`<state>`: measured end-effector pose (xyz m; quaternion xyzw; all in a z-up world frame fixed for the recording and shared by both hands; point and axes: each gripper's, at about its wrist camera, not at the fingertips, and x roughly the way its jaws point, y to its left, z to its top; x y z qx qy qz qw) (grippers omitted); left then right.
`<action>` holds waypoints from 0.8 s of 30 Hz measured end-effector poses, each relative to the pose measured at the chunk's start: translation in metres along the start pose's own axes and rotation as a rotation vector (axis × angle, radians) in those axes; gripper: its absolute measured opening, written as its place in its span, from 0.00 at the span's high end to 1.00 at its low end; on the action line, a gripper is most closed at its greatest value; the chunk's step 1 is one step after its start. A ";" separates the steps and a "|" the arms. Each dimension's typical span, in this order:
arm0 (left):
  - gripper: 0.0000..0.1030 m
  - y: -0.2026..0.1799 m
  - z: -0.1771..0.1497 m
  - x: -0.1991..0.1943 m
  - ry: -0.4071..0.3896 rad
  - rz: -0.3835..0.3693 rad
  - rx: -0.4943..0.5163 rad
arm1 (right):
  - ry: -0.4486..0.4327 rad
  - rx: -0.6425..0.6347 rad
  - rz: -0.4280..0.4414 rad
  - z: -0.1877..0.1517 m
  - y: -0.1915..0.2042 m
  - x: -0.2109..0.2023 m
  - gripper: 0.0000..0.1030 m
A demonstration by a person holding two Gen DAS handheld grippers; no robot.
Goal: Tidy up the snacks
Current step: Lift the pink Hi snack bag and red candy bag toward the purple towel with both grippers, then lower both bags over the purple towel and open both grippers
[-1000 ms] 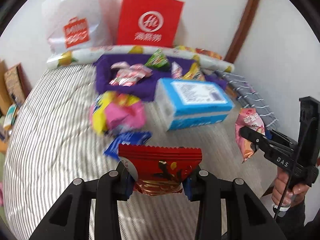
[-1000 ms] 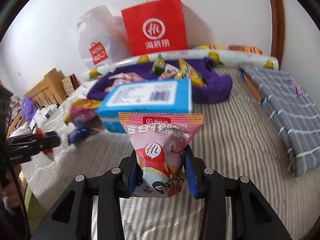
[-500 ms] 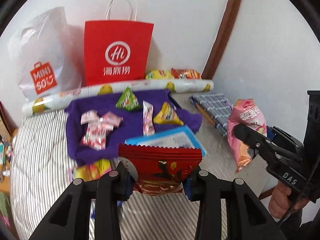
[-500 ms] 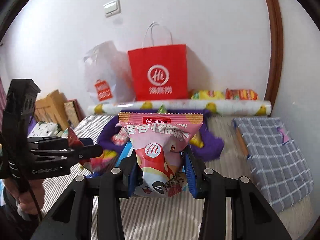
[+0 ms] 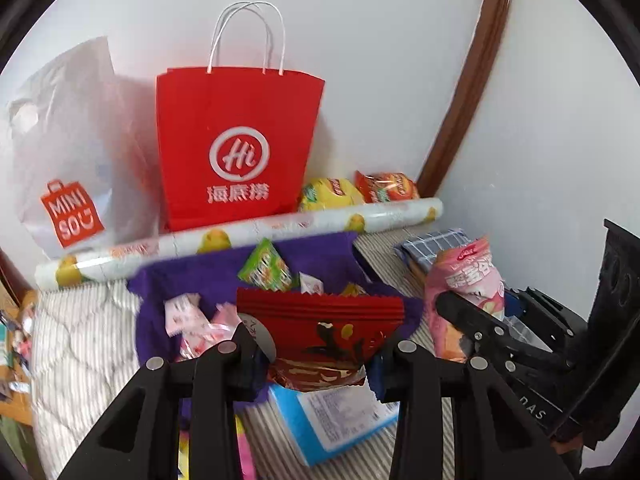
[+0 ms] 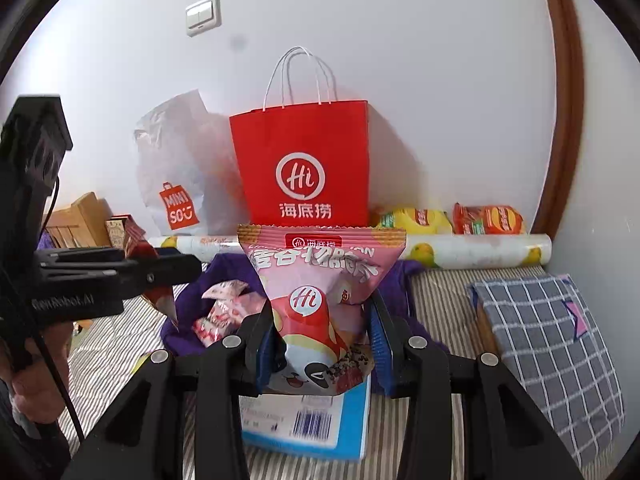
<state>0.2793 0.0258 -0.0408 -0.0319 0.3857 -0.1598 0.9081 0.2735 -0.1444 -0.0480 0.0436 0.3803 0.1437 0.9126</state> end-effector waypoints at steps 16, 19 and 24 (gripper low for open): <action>0.65 0.047 0.023 0.051 0.039 0.106 -0.066 | 0.016 0.012 0.019 0.035 -0.005 0.081 0.61; 0.65 0.053 0.021 0.060 0.063 0.110 -0.074 | 0.023 0.039 0.039 0.033 -0.009 0.097 0.61; 0.65 0.058 0.018 0.071 0.088 0.112 -0.076 | 0.063 0.047 0.040 0.019 -0.016 0.117 0.61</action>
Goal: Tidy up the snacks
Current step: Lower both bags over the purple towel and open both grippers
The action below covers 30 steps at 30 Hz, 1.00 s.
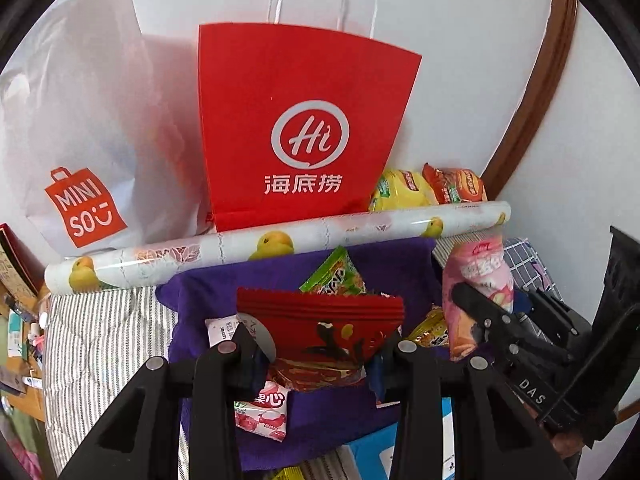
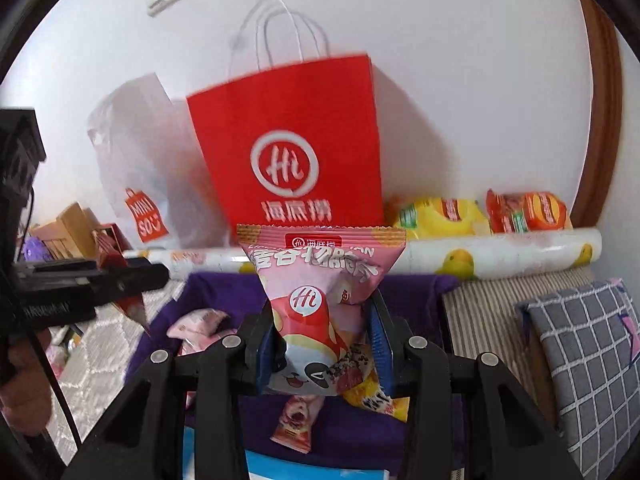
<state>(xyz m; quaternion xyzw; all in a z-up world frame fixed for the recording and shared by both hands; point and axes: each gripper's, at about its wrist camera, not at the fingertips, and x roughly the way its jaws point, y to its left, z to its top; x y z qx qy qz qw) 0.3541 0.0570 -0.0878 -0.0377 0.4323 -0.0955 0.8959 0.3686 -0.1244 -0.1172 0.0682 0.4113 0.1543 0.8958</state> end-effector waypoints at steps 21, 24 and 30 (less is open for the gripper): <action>0.65 0.003 -0.006 0.022 0.045 0.073 -0.021 | -0.003 -0.024 -0.004 -0.026 -0.007 0.014 0.61; 0.65 0.007 -0.005 0.019 0.028 0.108 -0.028 | 0.000 -0.040 -0.019 -0.027 -0.008 0.017 0.60; 0.65 0.018 -0.004 0.021 0.038 0.116 -0.064 | 0.060 -0.045 0.008 -0.029 -0.008 0.025 0.60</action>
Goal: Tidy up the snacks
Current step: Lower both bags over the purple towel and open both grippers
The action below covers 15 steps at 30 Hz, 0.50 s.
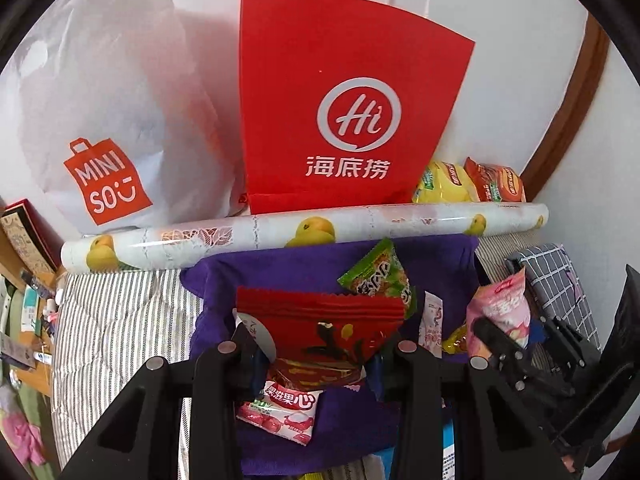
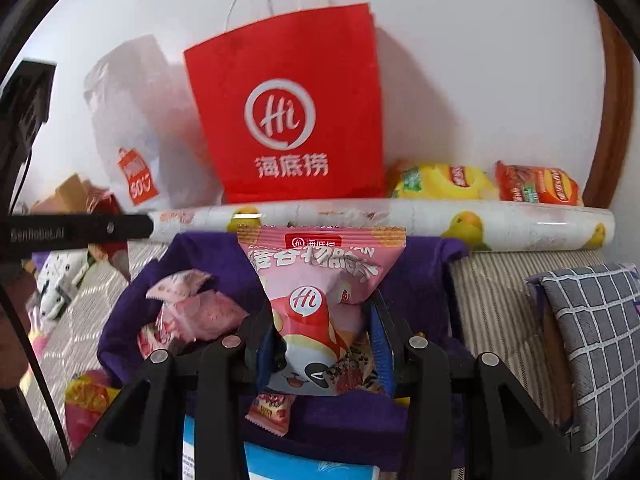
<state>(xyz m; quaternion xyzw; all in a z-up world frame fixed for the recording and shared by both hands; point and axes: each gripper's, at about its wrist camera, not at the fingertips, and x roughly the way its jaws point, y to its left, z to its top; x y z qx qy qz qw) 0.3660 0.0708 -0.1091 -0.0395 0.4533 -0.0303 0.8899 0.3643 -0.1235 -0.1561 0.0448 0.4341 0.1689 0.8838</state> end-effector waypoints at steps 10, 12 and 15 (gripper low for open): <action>0.65 0.002 -0.003 0.014 0.052 -0.003 -0.031 | 0.067 0.007 -0.043 -0.004 0.000 0.014 0.60; 0.65 0.000 -0.004 0.016 0.059 0.002 -0.030 | 0.069 0.023 -0.037 -0.004 -0.002 0.014 0.60; 0.65 -0.004 -0.005 0.017 0.065 0.012 -0.016 | 0.070 0.028 -0.037 -0.003 -0.001 0.014 0.48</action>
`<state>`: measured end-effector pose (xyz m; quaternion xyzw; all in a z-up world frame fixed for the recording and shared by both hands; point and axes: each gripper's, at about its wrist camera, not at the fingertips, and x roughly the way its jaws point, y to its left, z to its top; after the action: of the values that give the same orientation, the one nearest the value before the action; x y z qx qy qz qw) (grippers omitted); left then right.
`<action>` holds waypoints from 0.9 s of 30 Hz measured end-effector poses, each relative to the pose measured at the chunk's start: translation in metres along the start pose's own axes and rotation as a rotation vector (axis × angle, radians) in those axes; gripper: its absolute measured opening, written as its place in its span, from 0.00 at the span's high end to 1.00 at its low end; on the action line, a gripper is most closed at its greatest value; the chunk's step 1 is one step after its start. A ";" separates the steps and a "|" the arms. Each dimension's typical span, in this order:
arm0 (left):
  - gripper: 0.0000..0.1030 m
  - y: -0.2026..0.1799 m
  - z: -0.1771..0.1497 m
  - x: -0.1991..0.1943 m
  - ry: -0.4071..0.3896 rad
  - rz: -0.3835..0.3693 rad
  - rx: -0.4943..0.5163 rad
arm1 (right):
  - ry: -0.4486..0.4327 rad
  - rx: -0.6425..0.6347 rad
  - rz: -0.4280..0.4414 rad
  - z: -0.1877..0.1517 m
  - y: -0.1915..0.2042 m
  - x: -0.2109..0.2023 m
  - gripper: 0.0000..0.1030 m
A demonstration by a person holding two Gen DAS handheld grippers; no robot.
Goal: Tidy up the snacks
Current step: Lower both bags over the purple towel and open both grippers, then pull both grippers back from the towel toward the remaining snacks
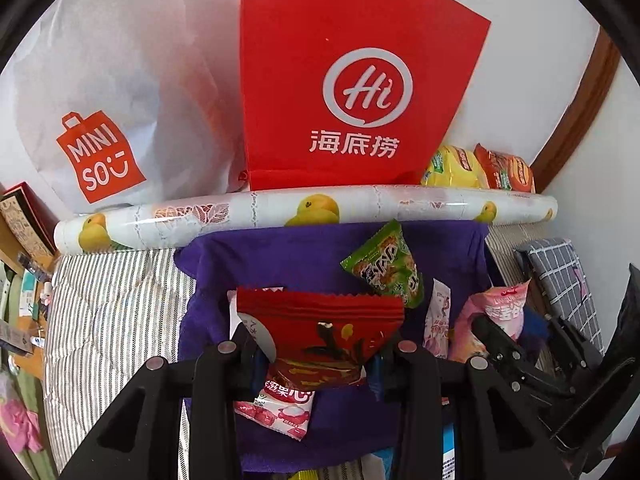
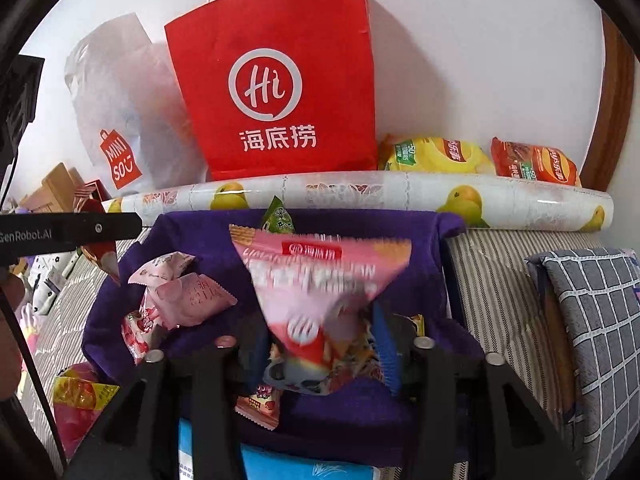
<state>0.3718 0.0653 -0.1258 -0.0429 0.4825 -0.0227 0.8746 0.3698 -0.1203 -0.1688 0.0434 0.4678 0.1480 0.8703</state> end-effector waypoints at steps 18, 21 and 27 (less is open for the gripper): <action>0.64 -0.005 -0.008 0.023 0.073 0.102 0.007 | -0.114 -0.011 0.002 0.002 0.004 -0.018 0.26; 0.64 -0.003 -0.008 0.026 0.081 0.110 0.004 | -0.125 -0.023 0.006 0.002 0.007 -0.020 0.25; 0.64 0.000 -0.008 0.028 0.090 0.120 -0.008 | -0.121 -0.025 0.002 0.002 0.007 -0.020 0.25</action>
<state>0.3799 0.0624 -0.1538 -0.0164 0.5231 0.0298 0.8516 0.3599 -0.1191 -0.1499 0.0417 0.4123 0.1518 0.8974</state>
